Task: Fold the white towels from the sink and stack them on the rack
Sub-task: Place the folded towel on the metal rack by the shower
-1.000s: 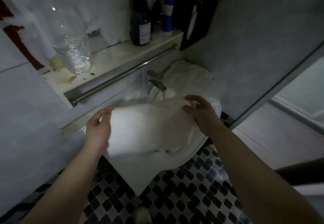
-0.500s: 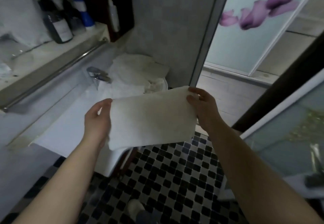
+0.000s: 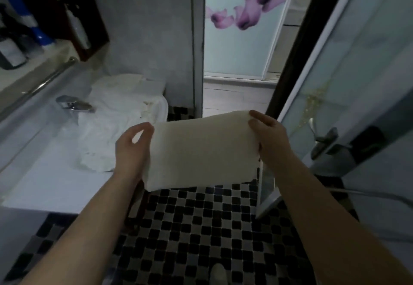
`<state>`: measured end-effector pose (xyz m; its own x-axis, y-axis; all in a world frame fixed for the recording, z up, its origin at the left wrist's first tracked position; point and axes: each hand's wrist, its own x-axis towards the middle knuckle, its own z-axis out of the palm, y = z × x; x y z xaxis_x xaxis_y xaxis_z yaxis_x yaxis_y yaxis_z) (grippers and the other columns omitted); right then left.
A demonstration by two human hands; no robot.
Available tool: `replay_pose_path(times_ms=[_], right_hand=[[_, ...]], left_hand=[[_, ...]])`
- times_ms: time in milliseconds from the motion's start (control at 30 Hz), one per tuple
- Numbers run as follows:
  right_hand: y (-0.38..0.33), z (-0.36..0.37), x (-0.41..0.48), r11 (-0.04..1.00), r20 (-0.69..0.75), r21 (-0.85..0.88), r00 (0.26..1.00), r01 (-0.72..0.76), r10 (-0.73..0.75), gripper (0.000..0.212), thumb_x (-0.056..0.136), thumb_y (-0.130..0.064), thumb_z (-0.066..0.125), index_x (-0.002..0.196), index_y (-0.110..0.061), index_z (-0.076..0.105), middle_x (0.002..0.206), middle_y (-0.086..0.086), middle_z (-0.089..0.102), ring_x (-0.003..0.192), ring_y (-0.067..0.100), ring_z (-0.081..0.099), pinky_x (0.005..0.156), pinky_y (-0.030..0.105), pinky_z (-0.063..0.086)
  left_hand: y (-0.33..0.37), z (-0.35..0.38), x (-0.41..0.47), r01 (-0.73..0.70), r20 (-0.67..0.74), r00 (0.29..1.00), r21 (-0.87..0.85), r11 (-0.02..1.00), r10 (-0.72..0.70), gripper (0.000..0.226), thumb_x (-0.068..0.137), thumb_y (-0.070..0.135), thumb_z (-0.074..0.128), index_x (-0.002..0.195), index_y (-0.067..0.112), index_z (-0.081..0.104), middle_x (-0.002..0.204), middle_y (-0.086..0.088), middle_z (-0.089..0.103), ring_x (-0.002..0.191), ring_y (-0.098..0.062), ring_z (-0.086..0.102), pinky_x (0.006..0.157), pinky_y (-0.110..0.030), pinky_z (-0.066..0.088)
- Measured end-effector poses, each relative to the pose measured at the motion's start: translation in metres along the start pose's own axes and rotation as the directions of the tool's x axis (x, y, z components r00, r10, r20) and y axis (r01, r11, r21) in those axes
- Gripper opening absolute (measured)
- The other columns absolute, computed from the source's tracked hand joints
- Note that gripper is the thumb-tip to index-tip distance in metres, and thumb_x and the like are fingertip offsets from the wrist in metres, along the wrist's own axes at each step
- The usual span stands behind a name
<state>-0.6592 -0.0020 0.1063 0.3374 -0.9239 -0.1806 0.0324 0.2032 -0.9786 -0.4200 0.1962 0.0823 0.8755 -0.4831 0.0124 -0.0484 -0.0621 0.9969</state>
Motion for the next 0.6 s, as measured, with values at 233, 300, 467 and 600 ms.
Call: replay_pose_path(times_ms=[233, 300, 467, 600], right_hand=[[0.011, -0.069, -0.076, 0.99, -0.284, -0.102, 0.95, 0.102, -0.127, 0.025, 0.09, -0.021, 0.067, 0.088, -0.044, 0.077, 0.108, -0.016, 0.065, 0.102, 0.012, 0.064, 0.083, 0.032, 0.055], [0.017, -0.092, -0.102, 0.993, -0.343, -0.079, 0.933, 0.085, -0.107, 0.026, 0.091, -0.016, 0.066, 0.09, -0.039, 0.077, 0.112, -0.009, 0.069, 0.102, 0.014, 0.067, 0.084, 0.032, 0.057], [0.015, -0.149, -0.169, 0.997, -0.47, -0.019, 0.879, 0.076, -0.076, 0.025, 0.092, -0.01, 0.064, 0.097, -0.03, 0.077, 0.112, -0.001, 0.074, 0.098, 0.015, 0.073, 0.078, 0.03, 0.06], [0.006, -0.194, -0.213, 0.995, -0.543, -0.001, 0.836, 0.101, -0.086, 0.025, 0.091, -0.009, 0.065, 0.103, -0.027, 0.075, 0.101, -0.005, 0.076, 0.088, 0.008, 0.074, 0.069, 0.023, 0.058]], left_hand=[[0.003, 0.029, -0.045, -0.017, 0.27, 0.963, 0.052, 0.999, 0.002, 0.009, 0.092, 0.044, 0.066, 0.087, 0.052, 0.068, 0.1, 0.024, 0.063, 0.087, 0.006, 0.056, 0.066, -0.018, 0.042], [0.001, 0.037, -0.063, -0.032, 0.346, 0.938, 0.026, 0.999, 0.021, 0.008, 0.093, 0.039, 0.066, 0.098, 0.043, 0.071, 0.101, 0.021, 0.064, 0.085, 0.006, 0.057, 0.065, -0.017, 0.044], [0.004, 0.07, -0.114, -0.053, 0.511, 0.858, -0.017, 0.998, 0.055, 0.01, 0.096, 0.034, 0.063, 0.101, 0.04, 0.069, 0.107, 0.02, 0.064, 0.096, 0.005, 0.059, 0.078, -0.019, 0.047], [0.011, 0.097, -0.16, 0.023, 0.605, 0.796, -0.038, 0.999, 0.004, 0.013, 0.088, 0.049, 0.065, 0.099, 0.05, 0.071, 0.113, 0.023, 0.064, 0.101, 0.003, 0.061, 0.08, -0.023, 0.05]])
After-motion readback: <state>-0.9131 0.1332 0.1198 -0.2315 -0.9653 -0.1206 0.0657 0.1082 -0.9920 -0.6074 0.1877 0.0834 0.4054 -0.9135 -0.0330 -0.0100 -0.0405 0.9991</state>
